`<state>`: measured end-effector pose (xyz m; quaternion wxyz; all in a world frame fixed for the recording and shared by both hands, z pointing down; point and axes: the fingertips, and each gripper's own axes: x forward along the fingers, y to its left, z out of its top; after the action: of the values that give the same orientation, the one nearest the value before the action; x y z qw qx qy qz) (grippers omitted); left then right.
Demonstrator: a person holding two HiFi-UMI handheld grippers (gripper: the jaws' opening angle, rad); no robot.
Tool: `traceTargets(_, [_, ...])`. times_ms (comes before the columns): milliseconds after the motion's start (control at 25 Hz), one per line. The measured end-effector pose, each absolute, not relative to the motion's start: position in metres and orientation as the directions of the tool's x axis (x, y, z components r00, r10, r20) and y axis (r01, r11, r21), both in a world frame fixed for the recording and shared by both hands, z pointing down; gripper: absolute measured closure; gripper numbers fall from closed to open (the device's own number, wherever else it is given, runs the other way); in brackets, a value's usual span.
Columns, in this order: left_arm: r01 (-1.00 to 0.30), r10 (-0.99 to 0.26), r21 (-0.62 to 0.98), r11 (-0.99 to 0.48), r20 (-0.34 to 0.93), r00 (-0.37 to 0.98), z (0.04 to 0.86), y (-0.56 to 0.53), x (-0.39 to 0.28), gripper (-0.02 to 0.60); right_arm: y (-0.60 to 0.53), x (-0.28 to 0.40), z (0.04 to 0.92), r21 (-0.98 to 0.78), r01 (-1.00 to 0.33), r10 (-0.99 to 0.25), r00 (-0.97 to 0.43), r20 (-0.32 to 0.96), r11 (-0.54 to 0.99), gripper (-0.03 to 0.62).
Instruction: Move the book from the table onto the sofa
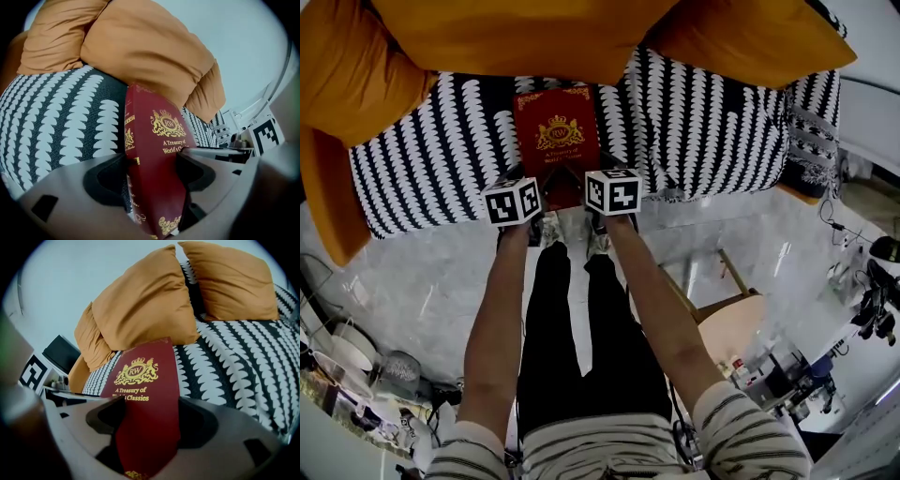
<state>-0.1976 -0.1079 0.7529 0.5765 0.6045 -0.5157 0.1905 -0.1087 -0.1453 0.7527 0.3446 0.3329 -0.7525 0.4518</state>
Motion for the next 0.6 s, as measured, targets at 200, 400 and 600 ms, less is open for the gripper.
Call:
traceTargets(200, [-0.843,-0.386,0.503,0.190,0.828,0.407,0.776,-0.101,-0.201,0.236,-0.139,-0.114,0.776,-0.438,-0.821,-0.169,-0.522,0.836,0.366,0.241])
traceTargets(400, [-0.854,-0.370,0.489,0.176,0.837,0.403,0.778,-0.103,-0.203,0.236,-0.140,-0.118,0.778,-0.447,-0.821,-0.160,-0.524,0.836,0.356,0.241])
traceTargets(600, [-0.860,-0.368,0.477,0.182,0.844,0.390,0.775,-0.102,-0.200,0.235,-0.137,-0.111,0.777,-0.448,-0.827,-0.144,-0.517,0.844,0.340,0.240])
